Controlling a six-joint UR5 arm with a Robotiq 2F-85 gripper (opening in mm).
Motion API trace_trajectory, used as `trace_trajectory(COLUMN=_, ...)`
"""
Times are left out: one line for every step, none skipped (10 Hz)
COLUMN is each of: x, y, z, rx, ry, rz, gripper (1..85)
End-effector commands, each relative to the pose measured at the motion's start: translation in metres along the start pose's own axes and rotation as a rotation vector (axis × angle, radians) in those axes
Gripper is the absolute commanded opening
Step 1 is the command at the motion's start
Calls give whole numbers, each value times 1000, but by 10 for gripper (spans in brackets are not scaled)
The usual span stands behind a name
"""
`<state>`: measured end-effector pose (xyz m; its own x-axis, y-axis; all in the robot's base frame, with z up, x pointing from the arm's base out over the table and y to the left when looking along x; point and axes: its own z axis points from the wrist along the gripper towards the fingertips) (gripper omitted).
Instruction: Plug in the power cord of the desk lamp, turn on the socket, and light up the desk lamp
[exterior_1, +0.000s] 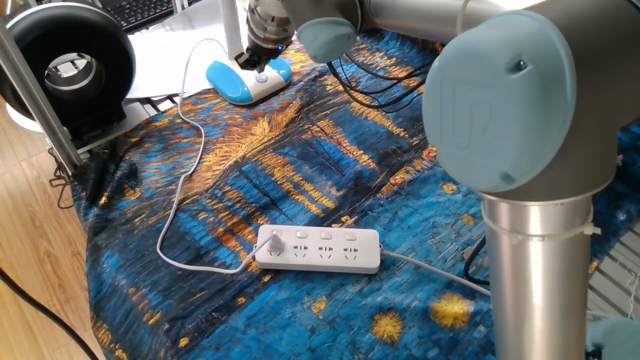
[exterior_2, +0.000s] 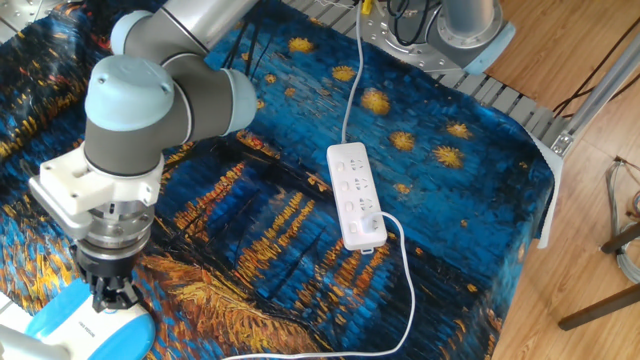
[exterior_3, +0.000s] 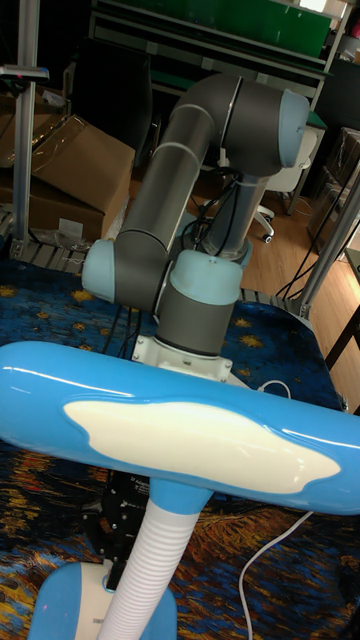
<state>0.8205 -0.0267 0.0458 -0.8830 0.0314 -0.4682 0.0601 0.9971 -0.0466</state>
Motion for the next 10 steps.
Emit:
trace_trajectory(x=10, y=7, z=7, rx=-4, ry=4, rz=26, gripper=13)
trace_trajectory(x=10, y=7, z=8, rx=2, ry=-1, rz=21, gripper=13)
trace_trajectory(x=9, y=4, z=7, rx=5, ry=-1, rz=12, gripper=13)
trace_trajectory(x=8, y=0, z=6, rx=7, ry=-1, rz=-1, gripper=13)
trace_trajectory(x=6, y=-3, z=5, rx=6, ry=-1, rz=-8, gripper=13)
trace_trajectory(x=6, y=-3, z=6, rx=3, ry=-3, rz=-6, gripper=13)
trace_trajectory(x=4, y=-3, z=7, rx=3, ry=-9, rz=-8, gripper=13)
trace_trajectory(x=4, y=-1, z=8, rx=-1, ry=-8, rz=-1, gripper=13)
trace_trajectory(x=5, y=0, z=10, rx=-1, ry=-8, rz=4, gripper=13)
trace_trajectory(x=5, y=-1, z=10, rx=-1, ry=-10, rz=5, gripper=13)
